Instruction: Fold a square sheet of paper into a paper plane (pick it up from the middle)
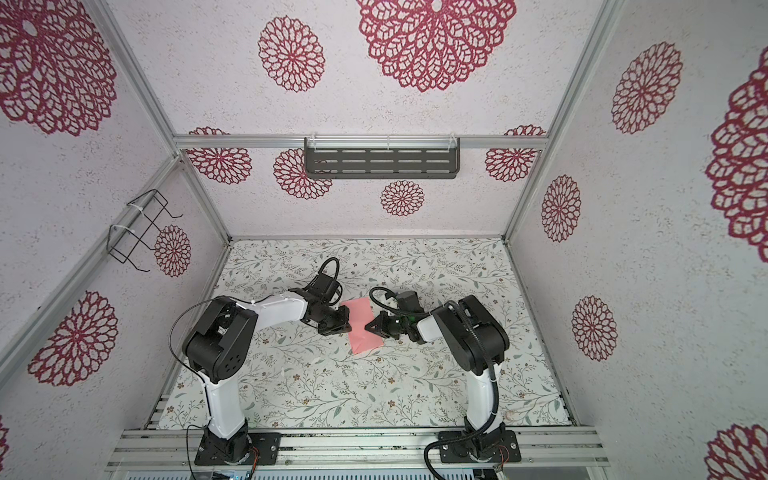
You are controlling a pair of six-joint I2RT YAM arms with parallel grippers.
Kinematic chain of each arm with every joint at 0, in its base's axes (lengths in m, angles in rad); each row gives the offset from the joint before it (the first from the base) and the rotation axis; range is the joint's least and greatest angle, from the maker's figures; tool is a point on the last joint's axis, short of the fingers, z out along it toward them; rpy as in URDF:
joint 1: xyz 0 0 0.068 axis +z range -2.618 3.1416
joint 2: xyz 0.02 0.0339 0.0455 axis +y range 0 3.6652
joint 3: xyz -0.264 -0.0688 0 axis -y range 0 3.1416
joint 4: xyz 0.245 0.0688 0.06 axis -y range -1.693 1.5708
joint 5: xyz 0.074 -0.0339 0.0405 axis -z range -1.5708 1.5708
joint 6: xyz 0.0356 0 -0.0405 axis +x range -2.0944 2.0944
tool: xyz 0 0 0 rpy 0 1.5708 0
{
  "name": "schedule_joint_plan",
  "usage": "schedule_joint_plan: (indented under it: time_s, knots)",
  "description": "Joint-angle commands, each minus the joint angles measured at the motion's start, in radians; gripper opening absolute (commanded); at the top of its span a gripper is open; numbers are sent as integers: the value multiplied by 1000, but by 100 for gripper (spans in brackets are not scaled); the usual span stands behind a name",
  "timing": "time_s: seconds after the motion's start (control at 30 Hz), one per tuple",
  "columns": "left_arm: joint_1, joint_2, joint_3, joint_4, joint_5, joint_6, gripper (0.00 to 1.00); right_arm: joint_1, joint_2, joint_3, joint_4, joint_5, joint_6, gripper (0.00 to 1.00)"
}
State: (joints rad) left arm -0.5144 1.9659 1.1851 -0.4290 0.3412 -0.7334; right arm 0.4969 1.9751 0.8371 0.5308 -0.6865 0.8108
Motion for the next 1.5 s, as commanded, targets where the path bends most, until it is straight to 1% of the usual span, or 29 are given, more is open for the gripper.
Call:
schedule_joint_plan:
  time_s: [0.0,0.13,0.2,0.3,0.37,0.57,0.73,0.87,1.07,1.2,1.33,1.47]
  knots:
    - [-5,78,-47,-97,-131,15,0,-47,3,-32,-12,41,7,1]
    - [-4,75,-44,-100,-134,18,0,-70,-67,-24,-37,42,-10,1]
    - [-5,76,-41,-100,-134,19,0,-60,-112,-1,-86,54,-44,1]
    - [-4,76,-35,-103,-134,19,0,-31,-162,16,-105,55,-79,1]
    - [-5,80,-32,-103,-133,19,0,-5,-157,34,-126,57,-90,1]
    - [-5,81,-30,-108,-135,23,0,54,-80,54,-85,27,-65,1]
    - [-4,84,-33,-106,-136,22,0,59,-48,65,-100,25,-73,1]
    - [-4,82,-33,-109,-136,23,0,54,-26,72,-174,57,-81,1]
    - [-4,79,-33,-114,-145,30,0,31,-59,2,-215,90,-107,1]
    - [-5,83,-28,-113,-143,33,0,25,-80,-11,-228,80,-121,1]
    - [-5,81,-24,-116,-143,35,0,26,-144,-23,-182,59,-120,1]
    - [-5,83,-21,-120,-142,36,0,32,-182,3,-144,35,-119,2]
